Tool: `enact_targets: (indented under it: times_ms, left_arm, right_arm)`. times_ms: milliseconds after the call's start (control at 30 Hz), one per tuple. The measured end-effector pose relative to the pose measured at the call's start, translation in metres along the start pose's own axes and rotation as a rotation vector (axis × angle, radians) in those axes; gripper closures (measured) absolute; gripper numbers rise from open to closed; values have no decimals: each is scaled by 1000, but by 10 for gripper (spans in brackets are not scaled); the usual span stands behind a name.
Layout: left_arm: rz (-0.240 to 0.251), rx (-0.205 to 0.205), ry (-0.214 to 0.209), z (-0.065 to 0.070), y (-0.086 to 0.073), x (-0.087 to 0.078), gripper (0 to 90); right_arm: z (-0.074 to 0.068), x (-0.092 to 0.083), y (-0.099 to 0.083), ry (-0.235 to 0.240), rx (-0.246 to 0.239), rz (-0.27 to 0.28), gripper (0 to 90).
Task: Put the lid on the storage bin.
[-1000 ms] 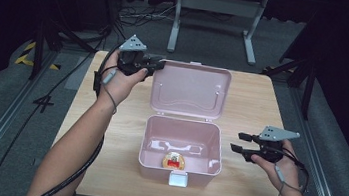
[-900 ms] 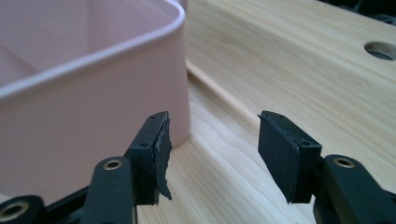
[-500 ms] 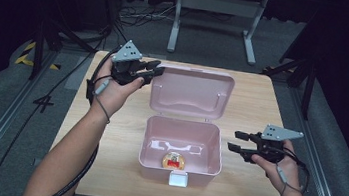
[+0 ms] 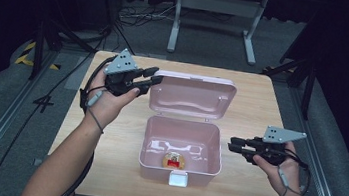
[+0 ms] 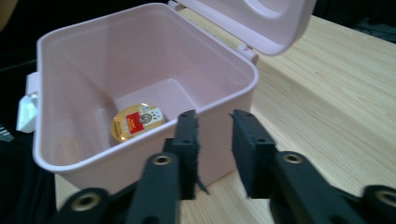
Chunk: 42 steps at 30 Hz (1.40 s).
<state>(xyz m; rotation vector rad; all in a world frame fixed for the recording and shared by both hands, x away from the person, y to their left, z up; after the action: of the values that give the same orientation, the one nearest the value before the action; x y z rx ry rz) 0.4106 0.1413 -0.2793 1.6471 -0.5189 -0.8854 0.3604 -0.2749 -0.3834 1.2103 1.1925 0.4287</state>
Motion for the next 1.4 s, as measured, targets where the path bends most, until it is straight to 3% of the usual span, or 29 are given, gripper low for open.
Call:
enact_targets:
  times_ms: [67,133,167,200,433,533,867,1400]
  left_arm:
    - [3,6,-5,1,-1,-2,696]
    - [10,11,-12,3,-2,-4,692]
    - [10,11,-12,3,-2,-4,690]
    - [12,17,-14,6,-3,-6,689]
    - [18,42,-20,14,-5,-12,681]
    - [21,39,-53,18,-9,-18,655]
    - [24,28,-99,23,-17,-26,604]
    - [-59,67,-151,37,-25,-39,532]
  right_arm:
    - [-4,-2,4,10,-19,13,844]
    - [-9,-4,10,80,-7,77,883]
    - [-9,-4,10,80,-7,77,883]
    - [-14,-5,16,113,-10,114,898]
    - [-27,-4,31,123,-67,149,900]
    - [-33,-1,32,147,-55,159,900]
    - [-40,-1,36,148,-72,164,900]
    - [-37,-2,36,112,-29,179,900]
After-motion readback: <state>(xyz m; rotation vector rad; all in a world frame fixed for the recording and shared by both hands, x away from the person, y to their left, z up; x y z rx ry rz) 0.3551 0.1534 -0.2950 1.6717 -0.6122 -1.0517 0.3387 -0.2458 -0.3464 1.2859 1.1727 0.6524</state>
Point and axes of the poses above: each handheld gripper's, and its own axes: x roughly forward along the jaws, y roughly out of its top, z roughly to its right, the point moved 1 cm from there along x, roughly forward along the jaws, and after that the axes turned 2 degrees about x, right-handed, at the moved point
